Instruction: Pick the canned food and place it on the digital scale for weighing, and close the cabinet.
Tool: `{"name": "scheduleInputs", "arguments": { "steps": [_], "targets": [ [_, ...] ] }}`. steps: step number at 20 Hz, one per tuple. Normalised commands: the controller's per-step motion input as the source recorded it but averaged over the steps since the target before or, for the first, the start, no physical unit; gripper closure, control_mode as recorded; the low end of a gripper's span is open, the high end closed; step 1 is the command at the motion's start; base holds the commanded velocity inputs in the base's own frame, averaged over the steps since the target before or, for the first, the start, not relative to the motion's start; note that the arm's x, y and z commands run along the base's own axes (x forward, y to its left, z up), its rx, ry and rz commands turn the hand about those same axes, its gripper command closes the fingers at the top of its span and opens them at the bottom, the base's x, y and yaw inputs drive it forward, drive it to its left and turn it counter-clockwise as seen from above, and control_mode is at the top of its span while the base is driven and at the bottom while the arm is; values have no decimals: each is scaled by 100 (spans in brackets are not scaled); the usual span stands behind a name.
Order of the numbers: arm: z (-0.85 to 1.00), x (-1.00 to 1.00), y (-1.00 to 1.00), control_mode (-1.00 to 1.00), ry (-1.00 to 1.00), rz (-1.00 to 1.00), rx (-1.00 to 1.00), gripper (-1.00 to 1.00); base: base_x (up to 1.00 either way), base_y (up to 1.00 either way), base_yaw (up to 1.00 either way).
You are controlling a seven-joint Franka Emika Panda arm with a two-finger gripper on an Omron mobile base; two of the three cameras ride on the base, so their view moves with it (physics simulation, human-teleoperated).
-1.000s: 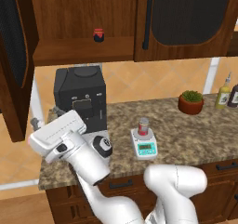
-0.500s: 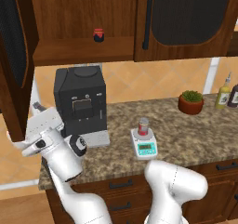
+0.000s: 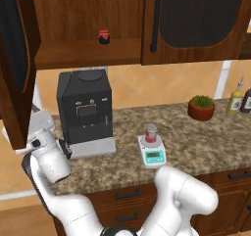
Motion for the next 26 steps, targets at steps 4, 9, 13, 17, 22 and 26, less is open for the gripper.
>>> {"name": "scheduleInputs", "arguments": {
  "steps": [4,9,13,17,22,26],
  "targets": [
    [-20,0,100,-100,-9,0,24,-100,0,0,0],
    [34,-22,44,-100,-18,-1,17,-100,0,0,0],
    [53,-41,-8,-100,-26,-1,24,-100,0,0,0],
    [32,-56,-49,-100,-34,0,36,-100,0,0,0],
    [23,-46,-99,-100,-25,0,47,-100,0,0,0],
    [21,-19,-100,-100,-5,0,51,-100,0,0,0]
  ]
}}
